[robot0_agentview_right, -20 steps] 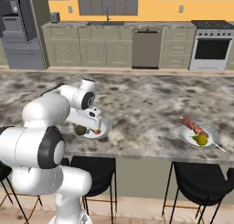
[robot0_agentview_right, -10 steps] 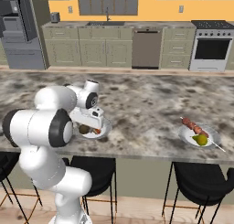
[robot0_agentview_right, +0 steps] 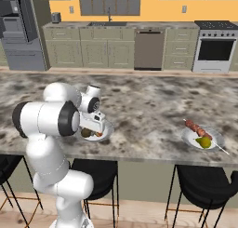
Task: Pick up the pear and kiwi from the fridge and place one fruit on each plate on the dining counter.
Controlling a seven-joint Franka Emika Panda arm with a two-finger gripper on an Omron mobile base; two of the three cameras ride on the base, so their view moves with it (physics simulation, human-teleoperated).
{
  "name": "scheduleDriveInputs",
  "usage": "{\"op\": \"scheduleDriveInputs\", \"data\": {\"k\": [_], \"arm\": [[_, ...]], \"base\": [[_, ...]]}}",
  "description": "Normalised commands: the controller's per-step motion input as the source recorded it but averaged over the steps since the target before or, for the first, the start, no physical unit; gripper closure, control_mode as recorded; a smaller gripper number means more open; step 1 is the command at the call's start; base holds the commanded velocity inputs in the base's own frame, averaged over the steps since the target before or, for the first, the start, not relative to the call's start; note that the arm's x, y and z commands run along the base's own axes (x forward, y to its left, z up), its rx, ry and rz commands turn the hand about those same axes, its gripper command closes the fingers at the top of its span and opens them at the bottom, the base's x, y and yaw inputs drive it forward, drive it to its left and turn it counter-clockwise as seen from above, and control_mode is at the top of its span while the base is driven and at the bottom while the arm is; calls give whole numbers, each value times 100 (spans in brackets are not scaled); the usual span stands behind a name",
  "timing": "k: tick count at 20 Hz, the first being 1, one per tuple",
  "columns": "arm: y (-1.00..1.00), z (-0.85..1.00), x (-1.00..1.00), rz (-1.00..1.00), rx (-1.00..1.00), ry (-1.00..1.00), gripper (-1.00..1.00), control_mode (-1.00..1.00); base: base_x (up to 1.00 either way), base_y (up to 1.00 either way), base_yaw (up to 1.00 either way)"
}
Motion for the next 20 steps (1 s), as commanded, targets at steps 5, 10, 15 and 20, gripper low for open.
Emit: {"op": "scheduleDriveInputs", "data": {"k": [5, 10, 15, 20], "arm": [[7, -21, 23, -3, 0, 0, 100, -100], [-1, -22, 7, 0, 0, 0, 100, -100], [1, -27, 0, 0, 0, 0, -100, -100], [-3, 1, -24, 0, 4, -3, -100, -100]], "base": [[0, 0, 0], [0, 0, 0], [0, 0, 0], [0, 0, 0]]}}
